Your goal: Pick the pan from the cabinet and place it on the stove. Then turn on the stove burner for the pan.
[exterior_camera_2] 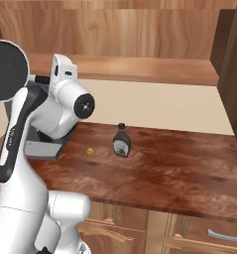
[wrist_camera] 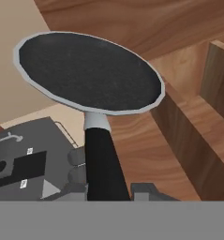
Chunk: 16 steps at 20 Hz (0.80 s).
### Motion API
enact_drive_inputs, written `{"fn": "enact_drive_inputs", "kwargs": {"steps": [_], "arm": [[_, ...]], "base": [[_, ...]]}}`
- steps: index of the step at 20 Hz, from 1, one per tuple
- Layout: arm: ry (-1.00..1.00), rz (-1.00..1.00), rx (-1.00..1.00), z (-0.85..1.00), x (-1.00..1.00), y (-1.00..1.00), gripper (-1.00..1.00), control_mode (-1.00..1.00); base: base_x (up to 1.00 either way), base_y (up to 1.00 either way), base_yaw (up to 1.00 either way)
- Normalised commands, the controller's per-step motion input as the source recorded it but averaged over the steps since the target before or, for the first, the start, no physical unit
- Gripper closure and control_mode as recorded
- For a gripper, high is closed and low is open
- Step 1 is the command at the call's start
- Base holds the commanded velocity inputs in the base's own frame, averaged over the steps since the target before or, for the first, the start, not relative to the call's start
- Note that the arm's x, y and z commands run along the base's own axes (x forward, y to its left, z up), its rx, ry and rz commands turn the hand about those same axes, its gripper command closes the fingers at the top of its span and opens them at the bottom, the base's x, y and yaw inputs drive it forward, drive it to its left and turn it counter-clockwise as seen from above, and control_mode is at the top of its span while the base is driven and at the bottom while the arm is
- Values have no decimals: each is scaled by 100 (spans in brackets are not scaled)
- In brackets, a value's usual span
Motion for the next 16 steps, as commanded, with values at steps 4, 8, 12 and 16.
{"fn": "enact_drive_inputs", "kwargs": {"steps": [4, 8, 12, 16], "arm": [[-5, 0, 0, -11, -24, -3, 100, -100], [-1, 0, 1, -12, -2, -1, 100, -100], [-4, 0, 1, -2, -13, -4, 100, 100], [0, 0, 0, 0, 0, 0, 100, 100]], "base": [[0, 0, 0], [0, 0, 0], [-24, -3, -1], [-68, -15, -8]]}}
